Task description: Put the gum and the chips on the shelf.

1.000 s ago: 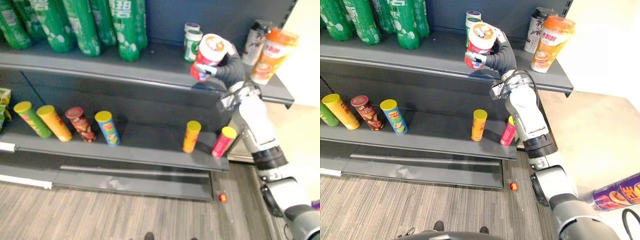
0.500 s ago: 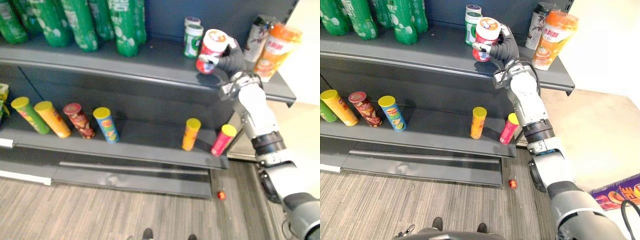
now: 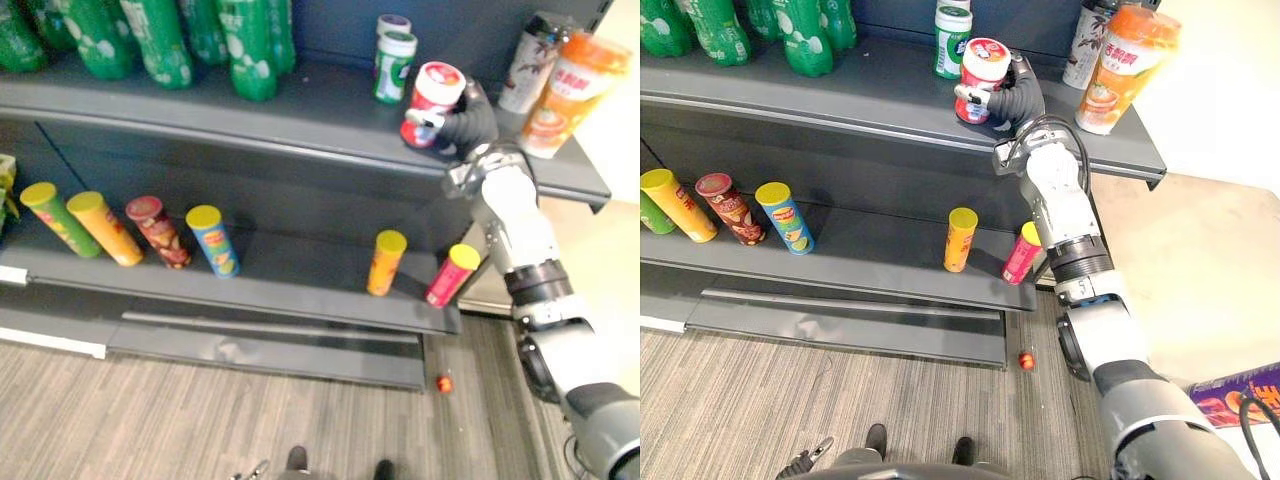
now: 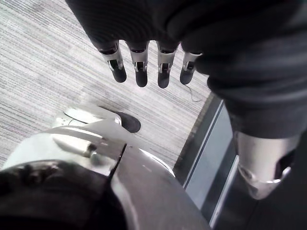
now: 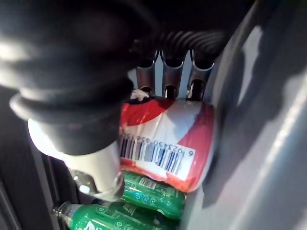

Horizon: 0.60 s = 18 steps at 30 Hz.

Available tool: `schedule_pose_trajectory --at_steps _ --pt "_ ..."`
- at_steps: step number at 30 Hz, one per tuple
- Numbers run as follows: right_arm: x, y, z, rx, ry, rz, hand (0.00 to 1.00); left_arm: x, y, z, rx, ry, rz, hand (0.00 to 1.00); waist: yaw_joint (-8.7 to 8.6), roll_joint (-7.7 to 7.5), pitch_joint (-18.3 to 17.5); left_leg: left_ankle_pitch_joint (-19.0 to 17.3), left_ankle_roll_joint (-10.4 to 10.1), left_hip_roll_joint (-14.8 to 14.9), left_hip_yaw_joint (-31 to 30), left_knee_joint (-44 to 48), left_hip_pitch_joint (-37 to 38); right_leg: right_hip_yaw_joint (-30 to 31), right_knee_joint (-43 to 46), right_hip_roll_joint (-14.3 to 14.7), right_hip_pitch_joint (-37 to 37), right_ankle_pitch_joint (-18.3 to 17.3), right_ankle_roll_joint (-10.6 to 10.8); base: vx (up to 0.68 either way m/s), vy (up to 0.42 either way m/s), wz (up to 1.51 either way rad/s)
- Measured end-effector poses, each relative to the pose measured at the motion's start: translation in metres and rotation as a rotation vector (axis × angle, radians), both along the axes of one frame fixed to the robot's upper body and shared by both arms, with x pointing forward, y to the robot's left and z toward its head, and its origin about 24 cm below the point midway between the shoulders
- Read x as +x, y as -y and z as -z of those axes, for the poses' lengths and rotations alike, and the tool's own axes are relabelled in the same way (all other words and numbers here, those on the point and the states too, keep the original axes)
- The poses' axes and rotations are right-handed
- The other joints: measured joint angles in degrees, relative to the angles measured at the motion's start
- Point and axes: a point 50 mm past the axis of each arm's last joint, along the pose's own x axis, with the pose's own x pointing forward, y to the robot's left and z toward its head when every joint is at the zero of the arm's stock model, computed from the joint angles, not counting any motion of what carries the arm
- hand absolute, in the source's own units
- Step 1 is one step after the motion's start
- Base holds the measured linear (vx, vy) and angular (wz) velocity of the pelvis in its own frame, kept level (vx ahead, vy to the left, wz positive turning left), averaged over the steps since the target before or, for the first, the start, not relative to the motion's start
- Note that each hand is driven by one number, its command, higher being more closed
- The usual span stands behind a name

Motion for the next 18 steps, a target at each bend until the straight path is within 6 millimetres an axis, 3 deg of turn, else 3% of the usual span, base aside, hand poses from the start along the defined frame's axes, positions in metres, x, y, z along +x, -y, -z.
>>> schedule_pose_trajectory --at_steps 18 --pt "-0.0004 -0.0024 -0.0025 -0.005 0.008 -0.008 1.00 0.0006 -0.0002 -0.0001 0.001 0.001 0.000 0.00 0.09 -0.05 0.42 -0.08 -0.12 0.22 -0.02 0.00 -0.20 -0.07 -0.28 0.21 0.00 0.00 0.00 0.00 0.000 0.00"
